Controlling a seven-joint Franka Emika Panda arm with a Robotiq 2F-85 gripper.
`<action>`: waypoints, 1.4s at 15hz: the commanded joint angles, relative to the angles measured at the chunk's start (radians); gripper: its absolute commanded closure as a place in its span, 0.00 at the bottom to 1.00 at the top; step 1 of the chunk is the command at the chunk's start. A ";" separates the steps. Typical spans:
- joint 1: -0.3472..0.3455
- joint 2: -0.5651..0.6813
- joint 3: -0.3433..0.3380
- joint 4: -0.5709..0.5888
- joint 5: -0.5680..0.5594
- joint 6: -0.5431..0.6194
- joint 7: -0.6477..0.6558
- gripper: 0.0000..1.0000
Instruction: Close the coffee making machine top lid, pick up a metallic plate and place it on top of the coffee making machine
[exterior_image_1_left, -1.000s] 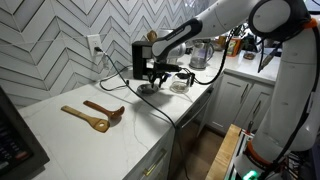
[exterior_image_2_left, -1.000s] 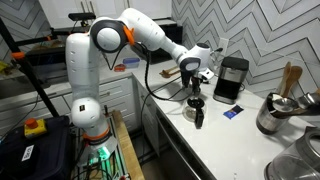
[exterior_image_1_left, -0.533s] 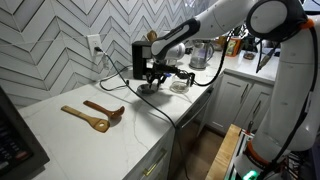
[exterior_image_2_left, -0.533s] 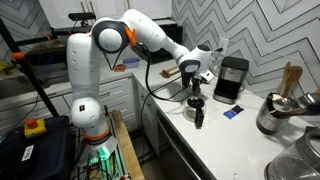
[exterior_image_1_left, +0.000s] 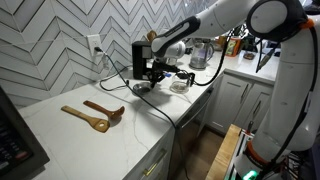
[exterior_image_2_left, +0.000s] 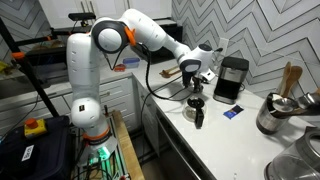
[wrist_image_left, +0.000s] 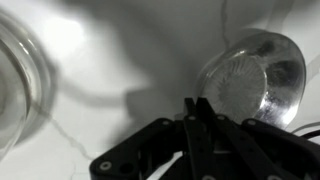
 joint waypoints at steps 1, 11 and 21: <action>-0.015 0.000 0.011 0.002 0.050 0.012 -0.041 0.99; 0.000 -0.085 0.011 0.031 0.030 -0.101 -0.011 1.00; 0.018 -0.254 0.011 0.064 -0.108 -0.304 0.138 1.00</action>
